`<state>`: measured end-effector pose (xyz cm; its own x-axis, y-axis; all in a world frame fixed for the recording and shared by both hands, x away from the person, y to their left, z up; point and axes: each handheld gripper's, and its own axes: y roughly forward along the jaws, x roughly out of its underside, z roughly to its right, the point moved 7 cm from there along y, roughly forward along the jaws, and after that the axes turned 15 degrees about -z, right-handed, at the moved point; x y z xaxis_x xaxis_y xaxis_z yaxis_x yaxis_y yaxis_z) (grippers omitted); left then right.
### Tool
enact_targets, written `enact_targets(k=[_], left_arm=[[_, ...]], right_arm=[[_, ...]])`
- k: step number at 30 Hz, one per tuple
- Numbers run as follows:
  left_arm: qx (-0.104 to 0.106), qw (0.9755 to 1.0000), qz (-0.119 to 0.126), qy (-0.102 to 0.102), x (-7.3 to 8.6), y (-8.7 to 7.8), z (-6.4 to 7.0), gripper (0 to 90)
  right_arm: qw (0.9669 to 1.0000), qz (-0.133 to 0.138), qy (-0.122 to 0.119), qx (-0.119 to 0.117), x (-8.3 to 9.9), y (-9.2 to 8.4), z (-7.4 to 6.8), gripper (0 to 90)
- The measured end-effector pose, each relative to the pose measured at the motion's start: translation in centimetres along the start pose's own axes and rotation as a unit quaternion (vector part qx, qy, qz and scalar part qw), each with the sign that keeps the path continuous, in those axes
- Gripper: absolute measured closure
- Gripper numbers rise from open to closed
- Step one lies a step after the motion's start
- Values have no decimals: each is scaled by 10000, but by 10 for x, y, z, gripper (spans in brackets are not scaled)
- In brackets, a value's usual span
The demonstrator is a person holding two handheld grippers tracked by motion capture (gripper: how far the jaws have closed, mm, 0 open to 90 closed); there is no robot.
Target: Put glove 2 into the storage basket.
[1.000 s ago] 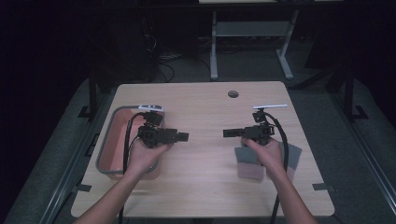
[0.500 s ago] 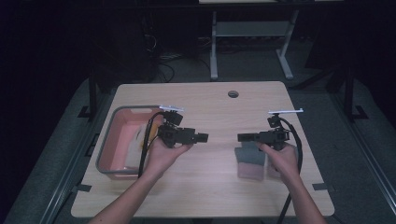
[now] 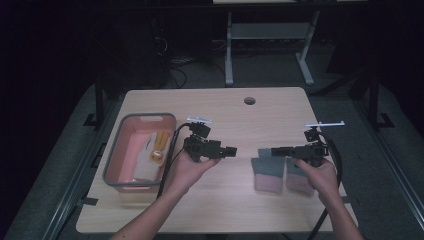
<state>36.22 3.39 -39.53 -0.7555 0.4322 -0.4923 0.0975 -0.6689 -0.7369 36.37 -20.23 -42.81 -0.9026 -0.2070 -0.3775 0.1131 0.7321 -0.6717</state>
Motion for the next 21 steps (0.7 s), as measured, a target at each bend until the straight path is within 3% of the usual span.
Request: enact_targets(k=[6,8,13,21], left_arm=[[-59,9999,-97,64,2,14,6,241],[-45,9998,-155,99,5,21,9,243],[31,9997,-194,154,10,35,14,242],[98,9994,-217,242,13,49,20,245]], right_arm=[[9998,97,-2,192,10,-16,11,363],[9993,77,-8,363,13,-19,16,371],[9963,-50,-30,852,25,-24,33,395],[9912,-164,14,1315,40,-29,55,383]])
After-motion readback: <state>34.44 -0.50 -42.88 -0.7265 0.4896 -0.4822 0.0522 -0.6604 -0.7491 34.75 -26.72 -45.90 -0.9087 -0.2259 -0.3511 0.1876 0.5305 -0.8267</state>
